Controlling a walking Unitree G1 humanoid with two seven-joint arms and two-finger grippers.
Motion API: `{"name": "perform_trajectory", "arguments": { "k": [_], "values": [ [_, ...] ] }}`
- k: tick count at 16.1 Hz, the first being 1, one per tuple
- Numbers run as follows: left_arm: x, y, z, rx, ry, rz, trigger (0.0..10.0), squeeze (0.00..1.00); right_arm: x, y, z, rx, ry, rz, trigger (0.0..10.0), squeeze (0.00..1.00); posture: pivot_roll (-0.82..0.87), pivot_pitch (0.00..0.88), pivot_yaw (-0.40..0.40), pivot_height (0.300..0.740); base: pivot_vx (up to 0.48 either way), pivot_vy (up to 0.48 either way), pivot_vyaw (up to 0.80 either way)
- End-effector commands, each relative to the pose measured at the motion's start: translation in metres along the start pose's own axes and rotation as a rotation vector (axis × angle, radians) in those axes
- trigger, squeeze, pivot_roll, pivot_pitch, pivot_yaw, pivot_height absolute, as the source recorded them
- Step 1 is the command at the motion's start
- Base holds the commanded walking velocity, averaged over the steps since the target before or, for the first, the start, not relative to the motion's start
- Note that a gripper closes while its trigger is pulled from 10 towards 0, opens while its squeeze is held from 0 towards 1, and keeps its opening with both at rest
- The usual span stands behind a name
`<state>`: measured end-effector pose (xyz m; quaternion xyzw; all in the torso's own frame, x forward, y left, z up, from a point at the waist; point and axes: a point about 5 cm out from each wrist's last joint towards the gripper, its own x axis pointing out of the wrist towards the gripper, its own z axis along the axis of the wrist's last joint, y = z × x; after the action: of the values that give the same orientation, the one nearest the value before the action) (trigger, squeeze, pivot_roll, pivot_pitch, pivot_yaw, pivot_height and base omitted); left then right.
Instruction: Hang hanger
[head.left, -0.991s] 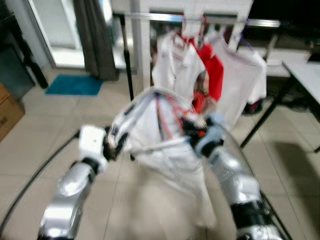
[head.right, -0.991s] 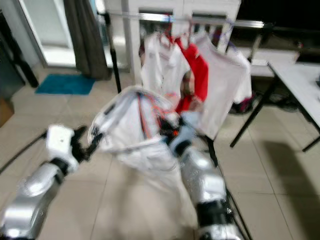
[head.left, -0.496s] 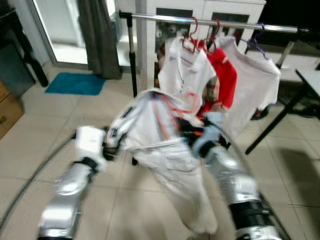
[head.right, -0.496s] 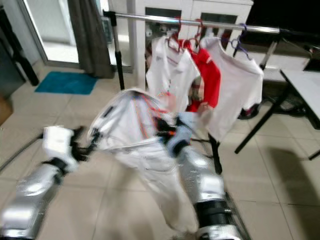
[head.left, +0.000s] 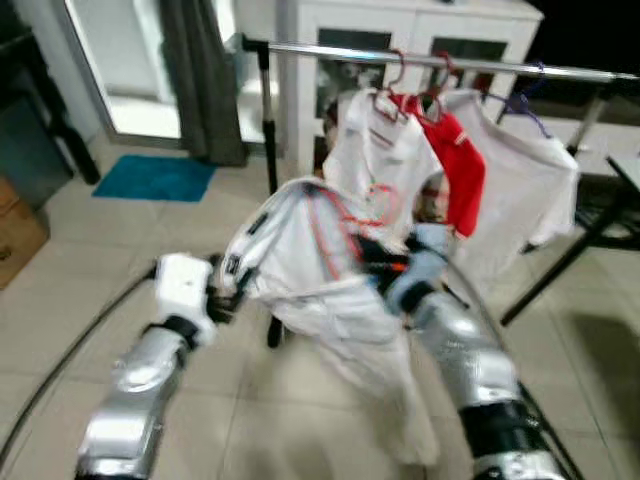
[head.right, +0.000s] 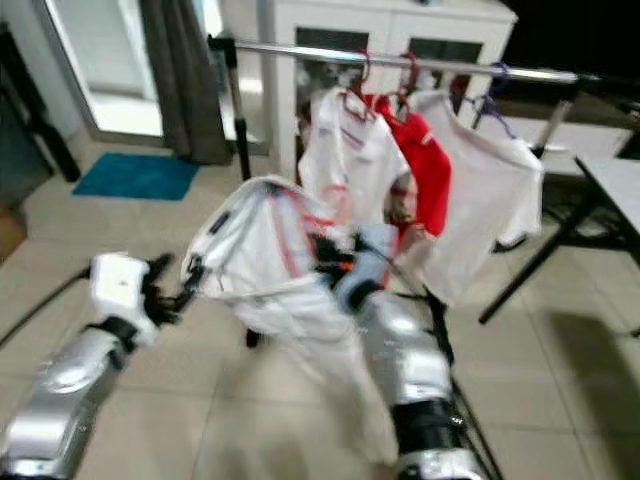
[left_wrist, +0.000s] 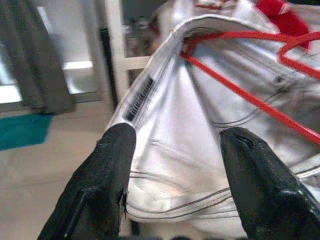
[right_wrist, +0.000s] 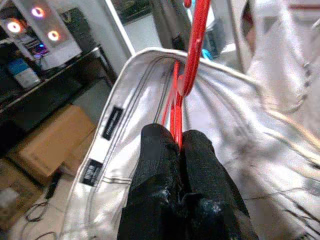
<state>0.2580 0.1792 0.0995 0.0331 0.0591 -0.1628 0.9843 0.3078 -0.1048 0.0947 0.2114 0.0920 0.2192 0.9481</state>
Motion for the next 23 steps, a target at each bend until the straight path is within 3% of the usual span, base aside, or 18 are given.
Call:
{"name": "perform_trajectory", "arguments": {
  "k": [1,23],
  "values": [
    [-0.0022,0.0076,0.005,0.024,-0.007,0.021,10.0,0.0,0.0088,0.0167,0.0147,-0.009,-0.061,0.069,10.0,0.0,0.04,0.0,-0.024,0.74,0.36,0.0,0.0],
    [-0.0016,0.0058,0.0055,0.045,0.0,-0.01,10.0,0.0,0.007,0.0117,0.0176,0.04,-0.091,0.039,10.0,0.0,0.05,0.0,-0.022,0.74,0.359,0.0,0.0]
  ]
}}
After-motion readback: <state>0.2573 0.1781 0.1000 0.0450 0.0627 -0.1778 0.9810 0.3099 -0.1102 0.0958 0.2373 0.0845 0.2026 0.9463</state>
